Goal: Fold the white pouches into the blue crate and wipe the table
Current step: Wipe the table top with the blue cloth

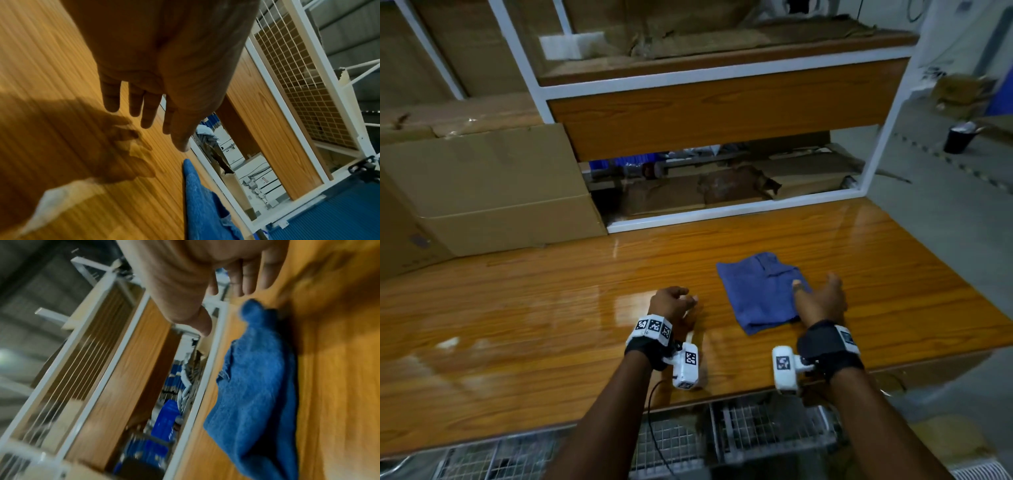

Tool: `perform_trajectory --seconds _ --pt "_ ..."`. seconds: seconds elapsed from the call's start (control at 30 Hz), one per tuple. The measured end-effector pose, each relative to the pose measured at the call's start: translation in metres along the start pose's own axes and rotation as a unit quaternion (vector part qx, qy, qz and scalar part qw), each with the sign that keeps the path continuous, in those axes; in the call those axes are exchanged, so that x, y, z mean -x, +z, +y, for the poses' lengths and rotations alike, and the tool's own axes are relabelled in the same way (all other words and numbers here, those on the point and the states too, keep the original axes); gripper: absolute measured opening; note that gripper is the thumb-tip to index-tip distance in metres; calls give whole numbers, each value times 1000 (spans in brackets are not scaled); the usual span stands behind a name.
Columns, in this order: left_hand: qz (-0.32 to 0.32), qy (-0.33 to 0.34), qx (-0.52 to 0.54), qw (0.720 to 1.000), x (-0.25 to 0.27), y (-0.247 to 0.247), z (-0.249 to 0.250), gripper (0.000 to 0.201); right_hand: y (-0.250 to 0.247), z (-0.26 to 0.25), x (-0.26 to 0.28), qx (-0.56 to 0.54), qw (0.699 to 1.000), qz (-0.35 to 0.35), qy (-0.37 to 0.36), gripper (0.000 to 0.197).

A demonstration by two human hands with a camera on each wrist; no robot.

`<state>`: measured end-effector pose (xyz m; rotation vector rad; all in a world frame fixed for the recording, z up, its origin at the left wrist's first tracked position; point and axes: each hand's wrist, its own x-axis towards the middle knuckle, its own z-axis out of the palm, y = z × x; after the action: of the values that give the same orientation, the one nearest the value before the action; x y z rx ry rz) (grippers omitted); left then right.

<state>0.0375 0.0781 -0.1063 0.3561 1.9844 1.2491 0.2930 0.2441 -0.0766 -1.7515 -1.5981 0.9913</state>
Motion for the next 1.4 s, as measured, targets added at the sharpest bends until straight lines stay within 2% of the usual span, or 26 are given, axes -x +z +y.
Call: perform_trajectory --seconds 0.03,0.07,0.13,0.2,0.23,0.27,0.33,0.4,0.47,0.53,0.6,0.63,0.7,0.77,0.8,0.83,0.93,0.97,1.07,1.17,1.23,1.3,1.4 --pt "2 2 -27 1000 17 6 11 54 2 -6 1 52 996 15 -67 73" --pt "3 7 -55 998 26 12 15 55 1 -18 6 111 983 1 -145 65" --pt "2 5 -142 990 30 21 13 64 14 -32 6 224 929 -118 -269 60" --pt "-3 -7 -259 966 32 25 9 80 34 -34 0 326 854 -283 -290 70" --pt "-13 -14 -301 953 33 25 5 87 41 -31 -4 376 814 -336 -290 74" --pt "-24 -17 -333 942 35 26 3 91 47 -26 -9 414 783 -366 -285 78" --pt "-34 -21 -392 919 35 30 -6 93 50 -15 -16 449 758 -381 -280 84" --pt "-22 -10 -405 914 38 35 -12 93 51 -7 -20 454 767 -362 -273 89" --pt "-13 -8 -388 922 41 42 -16 93 48 -10 -16 445 781 -354 -257 86" --pt "1 -12 -366 930 45 51 -14 97 46 -19 -16 421 797 -342 -264 70" --pt "23 4 -303 953 53 64 -6 92 40 -31 -23 377 833 -276 -296 43" --pt "32 14 -272 962 55 70 -3 83 36 -35 -29 370 846 -229 -310 38" --pt "42 26 -242 969 55 84 0 64 27 -38 -43 385 844 -172 -330 52" --pt "49 20 -279 959 48 97 1 64 22 -37 -55 400 840 -196 -309 70" --pt "58 9 -300 952 47 103 3 65 20 -37 -59 399 842 -217 -292 73" --pt "73 1 -316 946 46 108 5 63 17 -36 -64 389 844 -226 -292 69" --pt "95 -13 -346 933 49 115 8 53 0 -34 -83 361 850 -213 -319 28" --pt "96 -9 -348 932 50 115 7 53 -8 -33 -90 361 856 -203 -309 22" --pt "89 -2 -340 936 51 112 1 52 -29 -29 -105 406 857 -177 -263 24" --pt "83 12 -322 943 44 108 -4 51 -34 -31 -98 369 868 -143 -299 32" --pt "79 9 -301 950 41 106 -6 53 -29 -33 -79 292 879 -157 -344 41" --pt "98 0 -259 961 42 102 -6 56 -17 -33 -54 243 876 -221 -353 50" --pt "148 20 -186 971 50 92 -8 58 13 -28 -27 303 825 -352 -323 69"
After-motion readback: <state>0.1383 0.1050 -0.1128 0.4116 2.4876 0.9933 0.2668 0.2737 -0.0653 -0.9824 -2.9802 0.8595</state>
